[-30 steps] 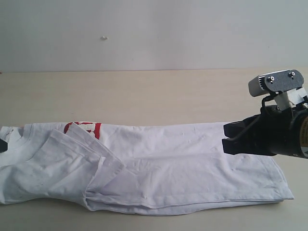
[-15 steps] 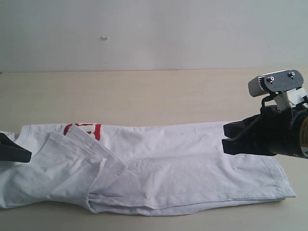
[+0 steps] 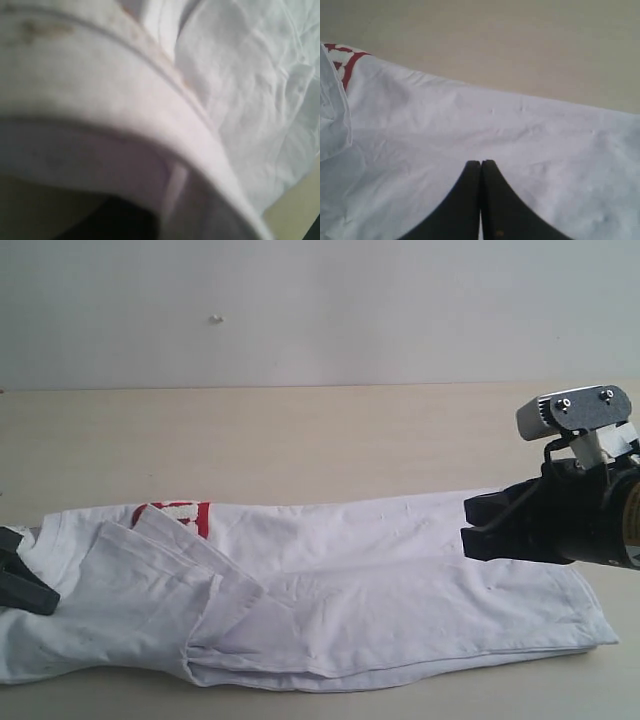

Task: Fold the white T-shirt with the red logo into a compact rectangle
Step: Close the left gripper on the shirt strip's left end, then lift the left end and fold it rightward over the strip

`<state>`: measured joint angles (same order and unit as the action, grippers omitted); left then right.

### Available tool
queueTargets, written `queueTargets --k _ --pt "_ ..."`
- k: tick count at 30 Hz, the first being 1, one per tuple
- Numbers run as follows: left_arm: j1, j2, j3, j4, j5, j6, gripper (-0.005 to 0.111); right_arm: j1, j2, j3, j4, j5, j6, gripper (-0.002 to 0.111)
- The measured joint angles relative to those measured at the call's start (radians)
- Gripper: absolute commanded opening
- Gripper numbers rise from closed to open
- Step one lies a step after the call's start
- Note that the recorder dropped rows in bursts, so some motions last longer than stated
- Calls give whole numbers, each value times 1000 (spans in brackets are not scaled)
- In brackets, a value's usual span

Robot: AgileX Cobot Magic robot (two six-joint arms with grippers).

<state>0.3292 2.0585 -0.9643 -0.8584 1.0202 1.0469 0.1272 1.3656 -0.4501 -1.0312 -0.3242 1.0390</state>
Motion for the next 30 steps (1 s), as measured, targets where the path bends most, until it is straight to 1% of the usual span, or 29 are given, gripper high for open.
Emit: queueTargets --k 5,8,13,16,18,21,27,30 --pt "-2 -70 -46 78 -5 -99 0 0 0 0 -4 -2 0 0" --pt "-2 -122 -80 77 19 -147 0 0 0 0 -4 -2 0 0" --pt "-2 -191 -114 -28 147 -179 0 0 0 0 -4 -2 -10 0" --pt "-17 -224 -116 -120 181 -183 0 0 0 -15 0 36 -19 0" --pt "-44 -245 -116 -169 182 -188 0 0 0 -35 17 98 -23 0" --pt "-113 -269 -118 -214 182 -188 0 0 0 -48 42 171 -25 0" --pt "-300 -285 -122 -322 189 -189 0 0 0 -48 49 198 -25 0" --pt "-386 -285 -122 -380 154 -173 0 0 0 -48 53 194 -21 0"
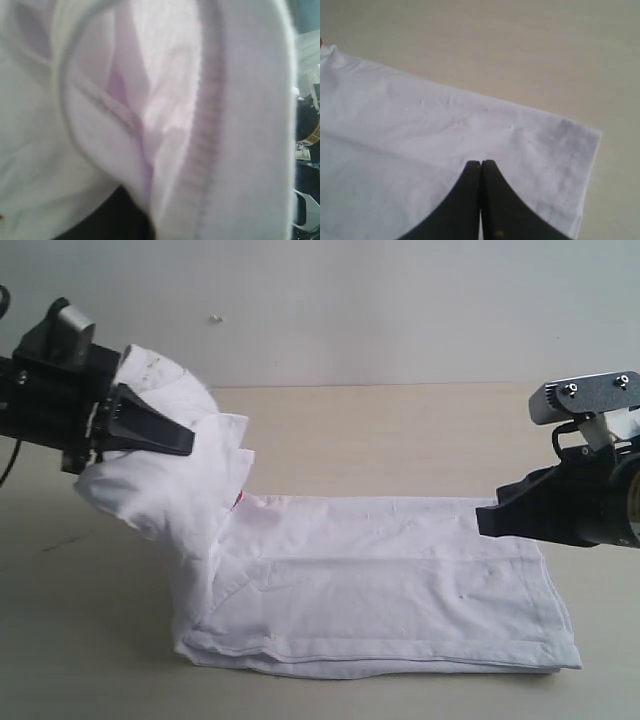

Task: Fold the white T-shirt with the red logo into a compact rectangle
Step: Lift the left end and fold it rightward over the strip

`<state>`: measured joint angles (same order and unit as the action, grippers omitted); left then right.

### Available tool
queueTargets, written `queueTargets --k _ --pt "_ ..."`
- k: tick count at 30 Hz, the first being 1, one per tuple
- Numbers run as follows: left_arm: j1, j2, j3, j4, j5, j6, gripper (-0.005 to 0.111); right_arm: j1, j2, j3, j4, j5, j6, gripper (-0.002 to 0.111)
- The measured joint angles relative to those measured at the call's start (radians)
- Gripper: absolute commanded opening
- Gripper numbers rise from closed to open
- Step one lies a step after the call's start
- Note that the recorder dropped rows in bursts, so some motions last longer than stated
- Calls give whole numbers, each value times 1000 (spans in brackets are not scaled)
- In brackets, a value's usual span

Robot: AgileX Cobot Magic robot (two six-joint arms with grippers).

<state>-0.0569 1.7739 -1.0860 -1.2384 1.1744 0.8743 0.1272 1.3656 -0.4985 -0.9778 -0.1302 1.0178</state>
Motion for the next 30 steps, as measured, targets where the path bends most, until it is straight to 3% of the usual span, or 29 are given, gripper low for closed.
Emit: queueTargets --k 12,21,30 --pt "-310 27 -3 -149 -344 4 0 0 -71 -2 27 -101 -17 0" --pt "-447 64 -18 -205 -464 4 0 0 -243 -2 152 -180 -70 0" --pt "-531 170 -74 -330 -527 29 4 0 -299 -2 164 -181 -65 0"
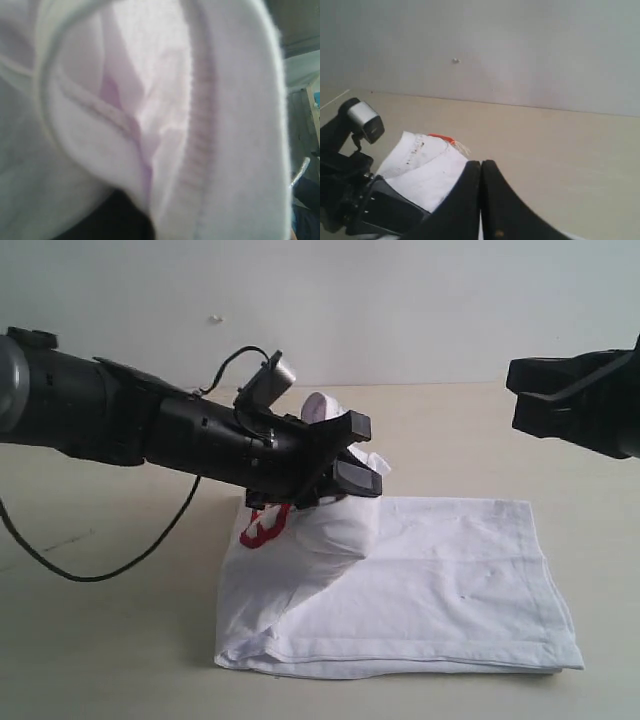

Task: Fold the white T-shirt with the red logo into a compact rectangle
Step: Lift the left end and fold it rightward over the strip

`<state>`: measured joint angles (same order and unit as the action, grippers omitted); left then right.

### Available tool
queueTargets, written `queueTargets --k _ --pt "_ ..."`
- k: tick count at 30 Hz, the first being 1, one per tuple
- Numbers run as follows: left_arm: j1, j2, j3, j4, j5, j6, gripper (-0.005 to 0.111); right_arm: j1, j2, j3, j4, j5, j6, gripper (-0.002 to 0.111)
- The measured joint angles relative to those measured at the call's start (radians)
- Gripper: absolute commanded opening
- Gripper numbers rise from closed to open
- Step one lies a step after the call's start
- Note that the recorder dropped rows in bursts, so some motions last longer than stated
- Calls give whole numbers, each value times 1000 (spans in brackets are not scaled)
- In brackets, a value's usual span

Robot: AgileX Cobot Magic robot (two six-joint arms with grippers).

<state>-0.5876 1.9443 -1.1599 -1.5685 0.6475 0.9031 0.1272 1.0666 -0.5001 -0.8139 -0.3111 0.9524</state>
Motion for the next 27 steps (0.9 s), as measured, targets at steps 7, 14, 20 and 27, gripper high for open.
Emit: queueTargets --k 7,14,20,27 --pt "-39 73 -67 -60 61 27 75 0 0 0 0 0 0 0" --pt "-38 77 -124 -74 178 31 52 0 0 0 0 16 0 0" --pt "56 77 -134 63 277 31 38 0 0 0 0 57 2 0" --pt "140 77 -123 327 301 6 38 0 169 9 0 222 114 0"
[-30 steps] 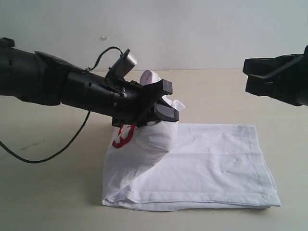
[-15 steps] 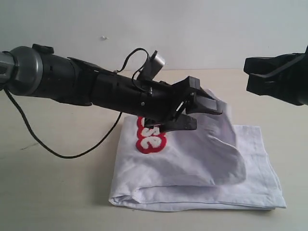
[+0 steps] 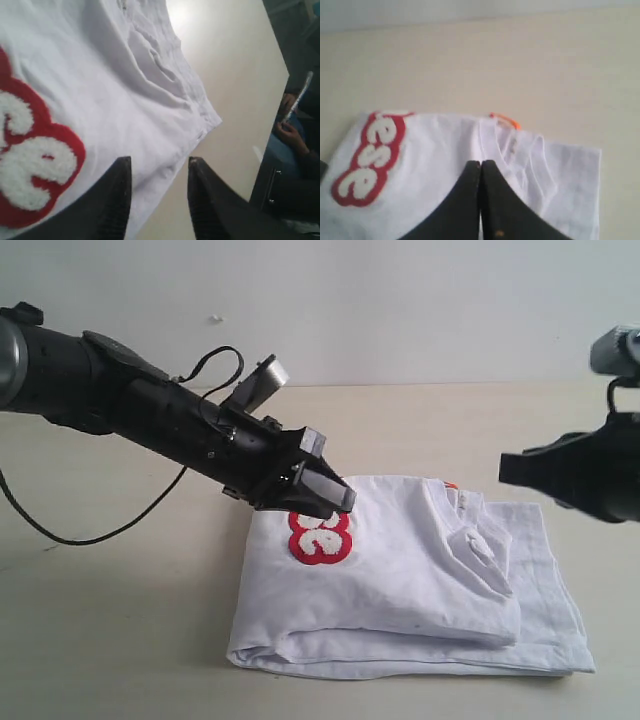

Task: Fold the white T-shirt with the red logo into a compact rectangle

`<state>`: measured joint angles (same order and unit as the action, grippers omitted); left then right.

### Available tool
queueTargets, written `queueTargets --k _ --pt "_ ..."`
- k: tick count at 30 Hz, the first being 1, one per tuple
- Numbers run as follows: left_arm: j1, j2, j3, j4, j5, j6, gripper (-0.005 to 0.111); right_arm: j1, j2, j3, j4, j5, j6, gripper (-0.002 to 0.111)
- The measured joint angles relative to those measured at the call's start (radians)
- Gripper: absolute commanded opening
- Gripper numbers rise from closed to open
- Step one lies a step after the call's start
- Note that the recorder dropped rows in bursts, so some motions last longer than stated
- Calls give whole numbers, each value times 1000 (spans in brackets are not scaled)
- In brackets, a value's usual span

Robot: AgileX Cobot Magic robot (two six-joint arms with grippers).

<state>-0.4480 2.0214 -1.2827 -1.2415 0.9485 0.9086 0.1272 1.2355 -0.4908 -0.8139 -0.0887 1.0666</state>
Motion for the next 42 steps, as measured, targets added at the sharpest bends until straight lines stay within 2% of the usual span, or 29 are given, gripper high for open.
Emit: queueTargets --k 4,7,19,21,26,29,35,42 --pt "55 -3 0 112 -13 -31 38 0 196 11 -8 55 5 0" --pt "59 -3 8 189 -20 -51 38 0 260 11 -11 77 5 0" --pt "59 -3 41 289 16 -76 38 0 275 49 -39 29 7 1" --pt "59 -3 43 292 34 -76 38 0 275 49 -49 6 10 7" --pt "59 -4 49 299 58 -78 38 0 277 49 -50 -8 44 38" --pt "59 -4 49 300 60 -83 38 0 277 49 -51 -8 54 49" --pt "59 -4 49 303 71 -100 38 0 277 49 -60 -14 54 51" --pt "59 -4 49 303 99 -106 38 0 364 47 -114 -122 58 51"
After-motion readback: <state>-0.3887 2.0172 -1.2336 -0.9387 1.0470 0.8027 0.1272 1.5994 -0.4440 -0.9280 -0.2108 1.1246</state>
